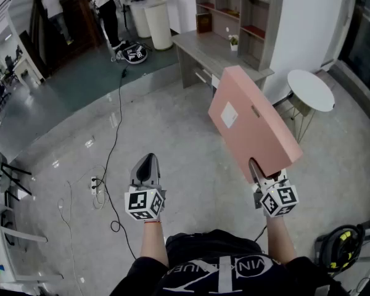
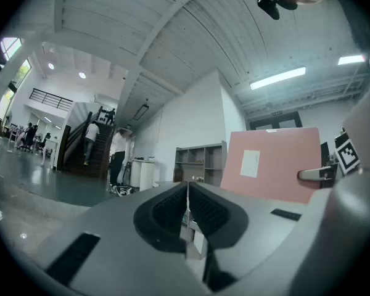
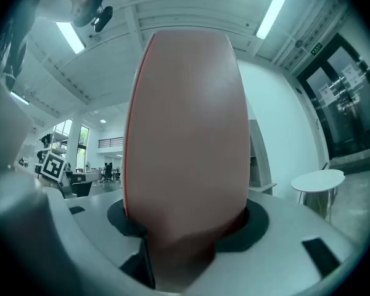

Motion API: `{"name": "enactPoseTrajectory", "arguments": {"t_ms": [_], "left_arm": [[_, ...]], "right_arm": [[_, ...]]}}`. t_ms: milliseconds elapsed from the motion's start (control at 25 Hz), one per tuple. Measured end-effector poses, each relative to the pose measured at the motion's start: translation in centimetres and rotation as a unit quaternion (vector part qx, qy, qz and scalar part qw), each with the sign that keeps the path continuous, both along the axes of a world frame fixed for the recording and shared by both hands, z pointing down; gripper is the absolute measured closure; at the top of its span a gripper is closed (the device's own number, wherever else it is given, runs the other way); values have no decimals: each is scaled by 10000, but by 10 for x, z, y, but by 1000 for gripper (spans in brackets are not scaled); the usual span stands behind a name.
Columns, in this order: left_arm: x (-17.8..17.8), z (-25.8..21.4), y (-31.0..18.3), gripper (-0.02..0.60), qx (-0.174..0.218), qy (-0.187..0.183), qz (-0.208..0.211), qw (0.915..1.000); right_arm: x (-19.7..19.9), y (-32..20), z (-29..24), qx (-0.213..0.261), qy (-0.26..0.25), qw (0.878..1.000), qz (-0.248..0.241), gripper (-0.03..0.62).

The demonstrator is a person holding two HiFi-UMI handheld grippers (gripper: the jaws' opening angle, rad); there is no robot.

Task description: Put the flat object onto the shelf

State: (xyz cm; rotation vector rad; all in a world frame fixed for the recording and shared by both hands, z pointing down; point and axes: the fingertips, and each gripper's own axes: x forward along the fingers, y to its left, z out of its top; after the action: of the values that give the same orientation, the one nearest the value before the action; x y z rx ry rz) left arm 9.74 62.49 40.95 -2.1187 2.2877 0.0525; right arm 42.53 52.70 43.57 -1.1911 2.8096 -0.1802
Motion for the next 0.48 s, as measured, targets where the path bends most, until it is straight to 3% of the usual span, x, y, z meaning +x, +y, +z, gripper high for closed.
{"name": "enactPoseTrajectory", "arguments": {"t_ms": [480], "left_arm": [[1,11,-12,569,-55,122,-100,9999]], "right_arm": [[6,-17,6,-21,25,10000,59,318]]}}
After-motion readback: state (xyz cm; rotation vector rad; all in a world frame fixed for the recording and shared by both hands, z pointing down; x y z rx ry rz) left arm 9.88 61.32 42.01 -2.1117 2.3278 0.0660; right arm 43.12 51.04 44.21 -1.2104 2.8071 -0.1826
